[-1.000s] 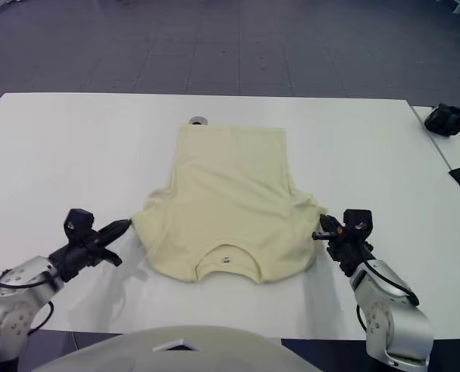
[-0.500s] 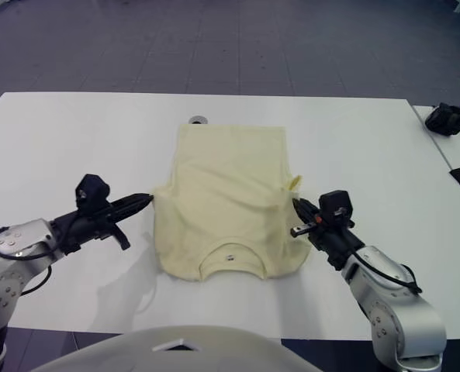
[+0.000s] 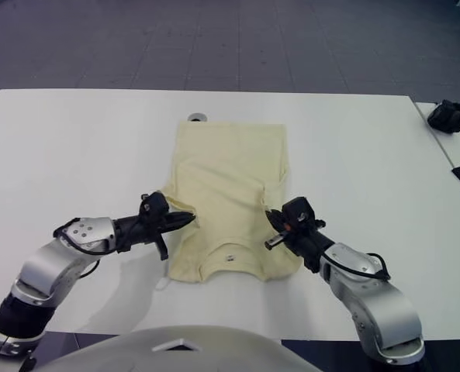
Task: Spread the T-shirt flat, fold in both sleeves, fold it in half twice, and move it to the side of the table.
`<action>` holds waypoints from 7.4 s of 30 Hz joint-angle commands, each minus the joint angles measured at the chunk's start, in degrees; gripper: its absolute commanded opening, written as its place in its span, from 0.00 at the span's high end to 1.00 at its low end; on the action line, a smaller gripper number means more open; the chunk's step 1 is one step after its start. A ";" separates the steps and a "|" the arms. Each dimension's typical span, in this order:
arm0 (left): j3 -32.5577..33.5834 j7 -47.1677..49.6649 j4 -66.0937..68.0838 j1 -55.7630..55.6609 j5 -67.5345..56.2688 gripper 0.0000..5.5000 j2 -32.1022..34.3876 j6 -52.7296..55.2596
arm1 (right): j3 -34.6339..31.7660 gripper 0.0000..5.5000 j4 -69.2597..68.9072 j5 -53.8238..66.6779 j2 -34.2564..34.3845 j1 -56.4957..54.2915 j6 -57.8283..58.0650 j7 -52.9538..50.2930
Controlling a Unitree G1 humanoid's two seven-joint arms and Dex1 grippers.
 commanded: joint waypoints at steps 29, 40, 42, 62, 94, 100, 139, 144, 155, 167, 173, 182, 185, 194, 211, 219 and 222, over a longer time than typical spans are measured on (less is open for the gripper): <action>3.99 -4.61 36.90 -15.56 15.90 0.23 -6.44 -29.49 | -8.76 0.20 7.06 -2.85 -9.96 8.31 -8.71 8.63; 3.03 -2.65 54.58 -21.23 21.61 0.02 -9.17 -38.57 | -1.64 0.02 7.30 -12.23 -12.39 14.81 -16.66 11.13; 2.60 -2.24 56.83 -22.39 22.44 0.02 -9.91 -39.87 | 0.36 0.02 9.02 -15.39 -13.26 15.18 -18.50 10.87; 18.11 -9.83 14.33 9.53 16.03 0.02 10.15 -53.76 | -14.39 0.02 12.56 -27.52 -12.84 23.95 -51.56 11.67; 3.05 -1.65 34.78 7.31 35.71 0.02 11.34 -80.13 | 3.08 0.02 38.78 -50.08 -12.90 21.66 -83.08 3.04; -0.26 -3.00 34.62 7.56 35.50 0.02 12.73 -82.09 | 4.67 0.14 38.40 -48.59 -11.47 21.53 -80.52 2.68; -11.84 -11.95 30.53 1.45 29.11 1.00 18.12 -75.57 | 5.45 1.00 22.61 -24.95 -20.18 18.26 -54.50 24.27; -6.77 -20.03 11.41 4.05 9.02 1.00 26.72 -62.87 | -1.34 1.00 11.56 -9.27 -30.24 14.62 -40.96 38.07; 9.53 -24.43 -16.08 14.79 -24.92 1.00 40.56 -32.77 | -17.15 1.00 5.42 13.94 -42.30 13.87 -21.96 58.57; 15.79 -21.91 -10.50 -3.06 -34.23 1.00 32.49 -13.79 | -11.83 1.00 17.25 14.83 -41.25 -7.71 -18.08 58.12; 13.03 -27.94 -2.34 -11.45 -29.30 1.00 27.39 -10.45 | -6.14 1.00 21.67 15.59 -40.79 -19.63 -15.86 60.07; 28.21 -36.51 -10.34 -1.91 -47.62 1.00 33.28 5.43 | -13.26 1.00 19.22 34.88 -46.39 -21.46 0.41 71.39; 36.39 -38.21 -13.99 3.69 -53.44 1.00 34.78 10.56 | -20.06 1.00 14.96 39.13 -48.77 -12.68 3.31 72.56; 37.11 -36.00 -14.03 2.24 -53.75 1.00 32.19 13.04 | -20.13 1.00 15.97 35.45 -48.59 -10.01 -0.69 71.56; 3.77 -41.99 34.61 -25.45 -11.90 1.00 8.28 -4.17 | 20.34 1.00 59.76 -3.66 -20.49 -46.94 -21.57 69.47; 1.24 -43.08 50.24 -28.66 -2.21 1.00 0.77 -11.61 | 21.33 1.00 83.56 -12.54 -9.07 -55.02 -28.15 66.69; 2.17 -42.87 53.37 -29.38 -0.57 1.00 -0.36 -13.21 | 19.91 0.90 89.03 -14.01 -7.35 -56.63 -29.20 65.44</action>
